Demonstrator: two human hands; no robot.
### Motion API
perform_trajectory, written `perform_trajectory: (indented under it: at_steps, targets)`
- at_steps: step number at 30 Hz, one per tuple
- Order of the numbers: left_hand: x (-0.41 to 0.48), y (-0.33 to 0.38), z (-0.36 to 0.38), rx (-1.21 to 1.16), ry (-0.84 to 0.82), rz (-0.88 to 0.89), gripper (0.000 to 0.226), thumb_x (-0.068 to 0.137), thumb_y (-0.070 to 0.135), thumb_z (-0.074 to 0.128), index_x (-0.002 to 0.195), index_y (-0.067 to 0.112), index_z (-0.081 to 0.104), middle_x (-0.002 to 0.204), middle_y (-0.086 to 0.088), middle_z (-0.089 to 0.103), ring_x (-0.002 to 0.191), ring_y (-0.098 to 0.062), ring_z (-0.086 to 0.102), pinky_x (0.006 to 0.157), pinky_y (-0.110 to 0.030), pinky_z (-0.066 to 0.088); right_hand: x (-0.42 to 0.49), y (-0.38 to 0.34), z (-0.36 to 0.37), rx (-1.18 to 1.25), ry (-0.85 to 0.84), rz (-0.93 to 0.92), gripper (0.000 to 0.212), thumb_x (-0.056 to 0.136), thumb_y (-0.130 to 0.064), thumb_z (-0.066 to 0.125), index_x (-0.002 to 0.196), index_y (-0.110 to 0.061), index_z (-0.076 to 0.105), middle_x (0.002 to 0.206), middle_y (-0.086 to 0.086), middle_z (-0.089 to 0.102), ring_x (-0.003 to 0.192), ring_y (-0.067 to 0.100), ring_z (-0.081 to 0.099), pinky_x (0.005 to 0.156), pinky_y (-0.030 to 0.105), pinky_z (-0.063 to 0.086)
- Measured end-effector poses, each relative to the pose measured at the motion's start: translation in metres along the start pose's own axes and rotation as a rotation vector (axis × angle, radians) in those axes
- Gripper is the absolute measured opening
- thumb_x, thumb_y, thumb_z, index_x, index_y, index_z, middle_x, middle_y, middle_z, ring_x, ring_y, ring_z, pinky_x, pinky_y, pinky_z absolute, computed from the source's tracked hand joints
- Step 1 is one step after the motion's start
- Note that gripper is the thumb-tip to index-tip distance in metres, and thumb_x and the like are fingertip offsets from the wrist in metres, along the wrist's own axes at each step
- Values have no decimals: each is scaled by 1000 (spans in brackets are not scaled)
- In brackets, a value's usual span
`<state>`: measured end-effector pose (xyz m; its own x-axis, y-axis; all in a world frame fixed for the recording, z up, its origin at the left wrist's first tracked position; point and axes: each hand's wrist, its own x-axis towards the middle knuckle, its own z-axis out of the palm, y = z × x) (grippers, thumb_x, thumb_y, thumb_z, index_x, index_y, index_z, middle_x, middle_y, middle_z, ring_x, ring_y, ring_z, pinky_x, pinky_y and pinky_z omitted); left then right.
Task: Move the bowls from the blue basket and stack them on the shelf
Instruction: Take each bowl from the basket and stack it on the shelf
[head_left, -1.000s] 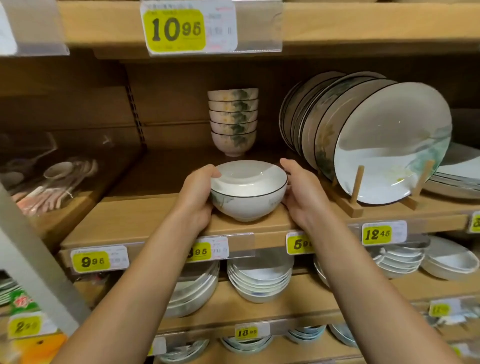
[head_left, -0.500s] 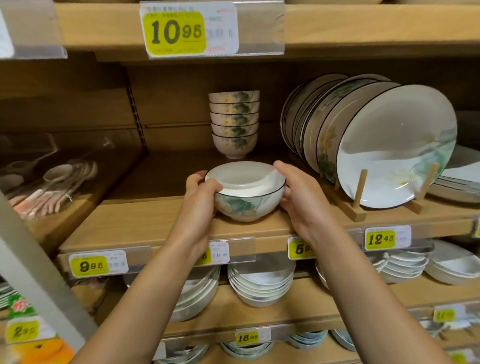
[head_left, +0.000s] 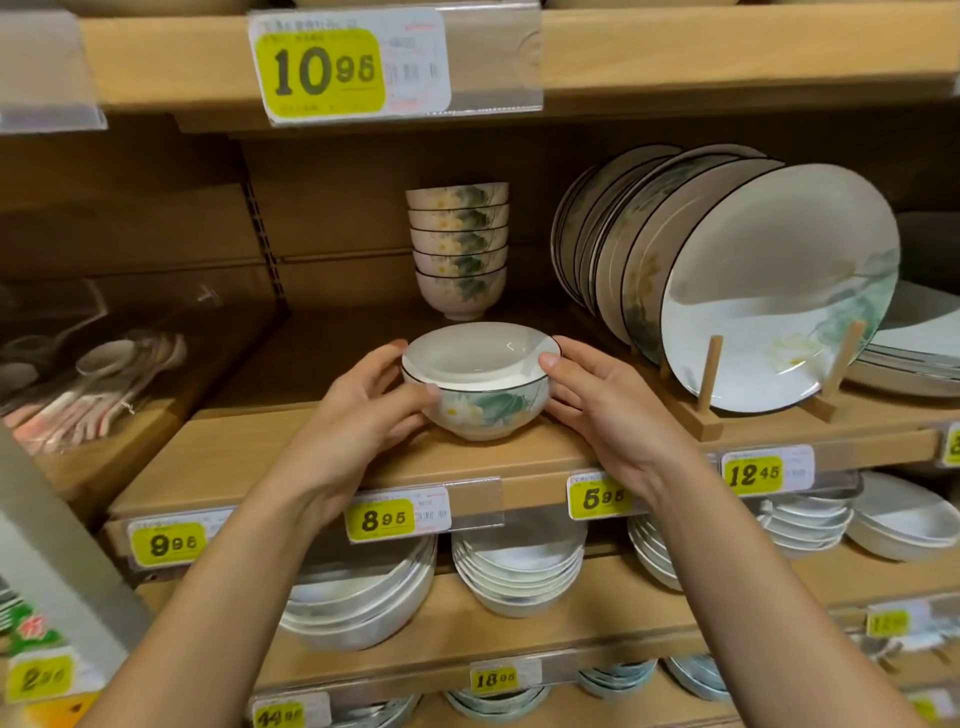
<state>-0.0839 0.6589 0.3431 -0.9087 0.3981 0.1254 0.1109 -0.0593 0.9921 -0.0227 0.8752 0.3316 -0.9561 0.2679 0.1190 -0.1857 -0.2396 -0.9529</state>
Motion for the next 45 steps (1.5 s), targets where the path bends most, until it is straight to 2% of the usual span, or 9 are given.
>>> perform_trajectory:
  at_steps: [3,5,7,11,16,23,27,37,45]
  targets:
    - [2,-2,4,-40,14,23,99,65,14,80,150,20,30,106,20,63,95,1,69,74,-22,58,5,-3,1,75,-25,23,56,94,-16,60,145,-2,40,124,6,67,115,17,62,110,41,41]
    - [5,-3,5,-66,46,20,104,62,16,81,151,18,27,111,15,56,92,0,69,70,-21,58,7,-2,0,112,-51,24,51,96,-15,57,142,2,42,83,-8,73,86,5,67,110,43,42]
    - [11,-3,7,-57,47,6,94,66,13,79,148,12,34,106,14,59,88,-1,71,68,-19,57,11,-1,-3,95,-81,23,39,98,-16,54,131,6,51,62,-11,67,67,1,65,109,45,43]
    - [32,-1,8,-16,83,-24,67,79,7,75,139,10,45,113,6,62,97,-12,69,76,-23,58,29,-5,-1,67,-27,61,16,99,-14,54,108,-1,57,58,-7,67,62,2,67,105,45,47]
    - [59,3,9,-70,108,-82,46,85,-1,68,126,11,53,105,-3,70,102,-17,66,83,-28,57,59,-8,5,21,108,103,10,97,-5,53,103,-3,60,96,12,69,87,16,66,98,46,51]
    - [97,6,13,-230,193,-196,33,92,1,59,124,7,54,127,-16,58,118,-32,56,97,-45,51,100,-6,15,-9,151,139,37,101,-14,49,137,-10,48,138,13,51,128,31,49,99,44,46]
    - [114,13,19,-174,186,-238,15,96,7,55,110,12,56,125,-13,58,111,-29,57,89,-42,54,118,-8,20,-84,195,165,36,103,-20,45,138,-14,47,141,11,50,126,31,50,88,41,48]
    - [126,8,24,-214,221,-260,20,95,4,53,111,15,53,125,-12,52,118,-32,51,81,-43,56,135,-4,17,-90,204,172,36,102,-20,43,138,-14,48,138,13,52,122,32,53,87,41,50]
    - [127,6,26,-214,251,-251,14,96,7,53,94,21,55,103,-6,55,107,-30,55,73,-41,57,135,-3,17,-92,215,174,36,102,-24,44,137,-17,50,136,11,54,119,30,54,82,39,51]
